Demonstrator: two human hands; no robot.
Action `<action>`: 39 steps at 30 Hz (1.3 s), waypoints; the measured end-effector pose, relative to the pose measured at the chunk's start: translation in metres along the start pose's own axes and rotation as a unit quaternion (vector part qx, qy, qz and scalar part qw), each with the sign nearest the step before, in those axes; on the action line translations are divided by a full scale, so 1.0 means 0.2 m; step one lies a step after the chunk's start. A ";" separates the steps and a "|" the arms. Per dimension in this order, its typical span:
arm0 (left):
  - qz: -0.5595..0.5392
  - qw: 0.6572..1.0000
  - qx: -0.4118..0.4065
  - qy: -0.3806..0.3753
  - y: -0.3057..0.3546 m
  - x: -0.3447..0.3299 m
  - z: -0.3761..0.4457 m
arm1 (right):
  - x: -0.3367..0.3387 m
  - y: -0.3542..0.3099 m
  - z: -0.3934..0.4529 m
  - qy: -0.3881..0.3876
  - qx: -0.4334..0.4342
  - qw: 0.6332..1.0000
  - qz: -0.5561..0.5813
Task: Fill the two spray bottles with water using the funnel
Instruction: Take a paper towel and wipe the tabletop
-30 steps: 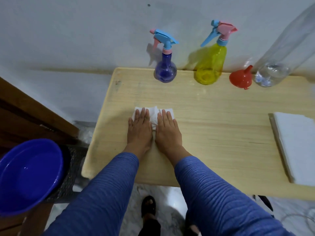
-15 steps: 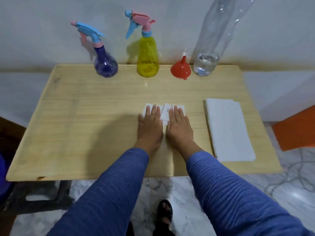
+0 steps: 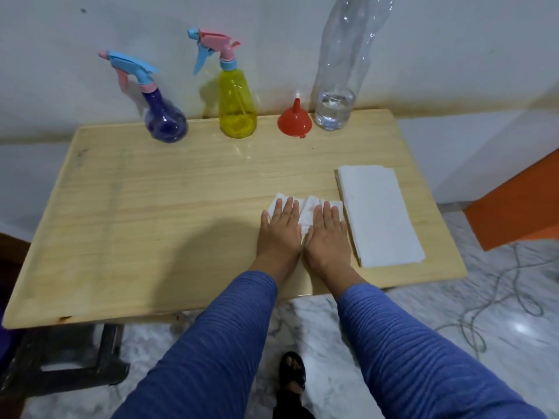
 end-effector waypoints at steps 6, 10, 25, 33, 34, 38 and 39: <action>0.036 0.998 0.003 0.046 -0.25 0.06 -0.15 | -0.09 -0.22 -0.13 0.006 0.001 1.000 0.002; 0.047 0.998 0.020 0.046 -0.52 0.14 -0.27 | -0.19 -0.50 -0.20 0.005 0.034 0.999 0.013; 0.094 0.983 0.155 0.021 -1.57 0.50 -0.87 | -0.55 -1.61 -0.60 -0.023 0.191 0.980 0.049; 0.090 0.981 0.169 0.034 -1.59 0.48 -0.99 | -0.56 -1.60 -0.73 -0.032 0.226 0.973 0.028; 0.091 0.981 0.170 0.034 -1.57 0.49 -0.99 | -0.55 -1.59 -0.74 -0.028 0.226 0.973 0.032; 0.093 0.981 0.169 0.032 -1.46 0.47 -0.99 | -0.53 -1.48 -0.78 -0.011 0.225 0.973 0.039; 0.092 0.982 0.164 0.029 -1.42 0.46 -0.98 | -0.53 -1.44 -0.78 -0.005 0.221 0.974 0.042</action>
Point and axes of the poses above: each hand's wrist, its own z-axis towards the middle knuckle, its own x-axis out of the back of the hand, y = z × x, the point moved 5 cm from there along z, towards the middle knuckle, and after that the axes turned 15 degrees about y, right-handed, at the moved point
